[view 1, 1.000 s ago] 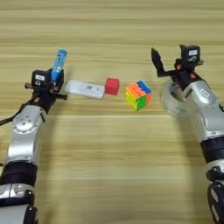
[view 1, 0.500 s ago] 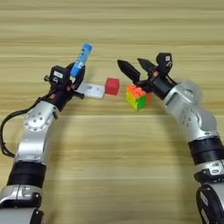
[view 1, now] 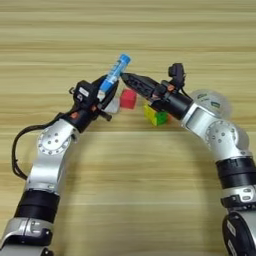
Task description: Move the objects on the table
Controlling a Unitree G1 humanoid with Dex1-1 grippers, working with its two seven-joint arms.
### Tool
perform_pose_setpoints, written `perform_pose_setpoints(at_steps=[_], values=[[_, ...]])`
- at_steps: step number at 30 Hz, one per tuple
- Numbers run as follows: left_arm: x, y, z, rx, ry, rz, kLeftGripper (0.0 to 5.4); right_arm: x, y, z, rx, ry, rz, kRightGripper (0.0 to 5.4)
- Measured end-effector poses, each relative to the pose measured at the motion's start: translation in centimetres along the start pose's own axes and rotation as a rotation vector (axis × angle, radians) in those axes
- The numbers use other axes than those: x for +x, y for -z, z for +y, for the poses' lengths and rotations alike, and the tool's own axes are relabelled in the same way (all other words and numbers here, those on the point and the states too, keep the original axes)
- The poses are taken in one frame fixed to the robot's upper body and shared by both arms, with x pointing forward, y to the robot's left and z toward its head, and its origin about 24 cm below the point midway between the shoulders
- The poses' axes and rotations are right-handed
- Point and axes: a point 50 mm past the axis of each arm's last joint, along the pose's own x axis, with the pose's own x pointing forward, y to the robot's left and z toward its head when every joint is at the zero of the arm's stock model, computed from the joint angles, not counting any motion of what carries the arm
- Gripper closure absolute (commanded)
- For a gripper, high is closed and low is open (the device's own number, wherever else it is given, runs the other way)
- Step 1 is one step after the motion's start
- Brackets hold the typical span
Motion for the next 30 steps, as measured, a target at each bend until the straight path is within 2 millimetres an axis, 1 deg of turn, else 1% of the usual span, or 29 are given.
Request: perform_pose_setpoints(at_steps=[10, 15, 24, 25, 30], values=[[-0.2, 0.2, -2.0, -0.002, 0.105, -0.006, 4.05, 0.1, 0.1, -0.1, 0.015, 0.003, -0.009, 0.00], [-0.2, 0.0, -2.4, 0.007, 0.137, -0.023, 4.05, 0.1, 0.0, -0.2, 0.014, 0.006, -0.031, 0.00], [-0.2, 0.1, -2.6, 0.005, 0.150, -0.020, 4.05, 0.3, 0.0, -0.1, 0.014, 0.000, -0.045, 0.00], [-0.2, 0.1, -2.7, 0.005, 0.152, -0.021, 4.05, 0.4, 0.0, -0.1, 0.017, 0.000, -0.044, 0.17], [-0.2, 0.0, -3.0, 0.007, 0.163, -0.026, 4.05, 0.4, 0.1, -0.1, 0.021, -0.003, -0.044, 0.64]])
